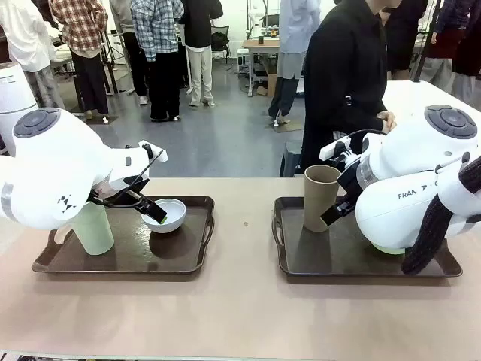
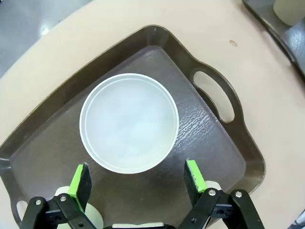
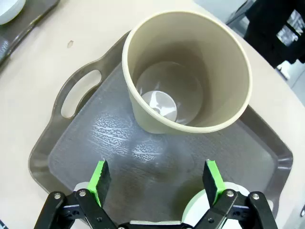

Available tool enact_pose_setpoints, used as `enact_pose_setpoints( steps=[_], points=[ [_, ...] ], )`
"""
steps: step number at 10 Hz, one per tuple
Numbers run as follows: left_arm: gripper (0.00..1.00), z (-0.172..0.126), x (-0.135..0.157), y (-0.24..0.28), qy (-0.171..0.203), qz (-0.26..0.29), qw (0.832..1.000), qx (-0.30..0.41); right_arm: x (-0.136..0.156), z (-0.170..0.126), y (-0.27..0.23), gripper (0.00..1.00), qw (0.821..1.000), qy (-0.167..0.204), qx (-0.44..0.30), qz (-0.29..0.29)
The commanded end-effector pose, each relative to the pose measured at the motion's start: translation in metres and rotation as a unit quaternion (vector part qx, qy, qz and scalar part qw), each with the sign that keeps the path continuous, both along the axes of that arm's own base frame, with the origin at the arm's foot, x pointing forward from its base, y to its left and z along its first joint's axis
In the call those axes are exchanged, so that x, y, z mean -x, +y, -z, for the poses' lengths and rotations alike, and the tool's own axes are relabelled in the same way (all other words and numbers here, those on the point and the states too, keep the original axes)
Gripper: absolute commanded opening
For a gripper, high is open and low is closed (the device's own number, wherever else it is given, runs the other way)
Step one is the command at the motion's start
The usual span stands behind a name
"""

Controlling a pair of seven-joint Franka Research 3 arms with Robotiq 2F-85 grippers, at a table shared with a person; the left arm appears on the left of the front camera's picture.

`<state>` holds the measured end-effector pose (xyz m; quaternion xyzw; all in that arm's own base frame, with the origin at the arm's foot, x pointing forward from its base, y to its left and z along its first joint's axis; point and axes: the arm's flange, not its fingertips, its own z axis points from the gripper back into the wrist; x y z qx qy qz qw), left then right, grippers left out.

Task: Set up a tray with a mat and arrange the tableware.
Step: Pick up the Picnic Bowl and Reusable plastic cup from the Handle tray in front of the human's position and hold them in the air.

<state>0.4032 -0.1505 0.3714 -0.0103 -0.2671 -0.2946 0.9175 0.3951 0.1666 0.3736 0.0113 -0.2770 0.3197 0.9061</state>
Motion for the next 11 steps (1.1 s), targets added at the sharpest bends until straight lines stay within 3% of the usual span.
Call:
enact_pose_setpoints(
  steps=[1,11],
  points=[
    [1.0,0.0,0.0,-0.0001,0.0,0.0,1.0,0.0,0.0,0.0,0.0,1.0,1.0,0.0,0.0,0.0],
    [1.0,0.0,0.0,-0.0001,0.0,0.0,1.0,0.0,0.0,0.0,0.0,1.0,1.0,0.0,0.0,0.0]
  ],
)
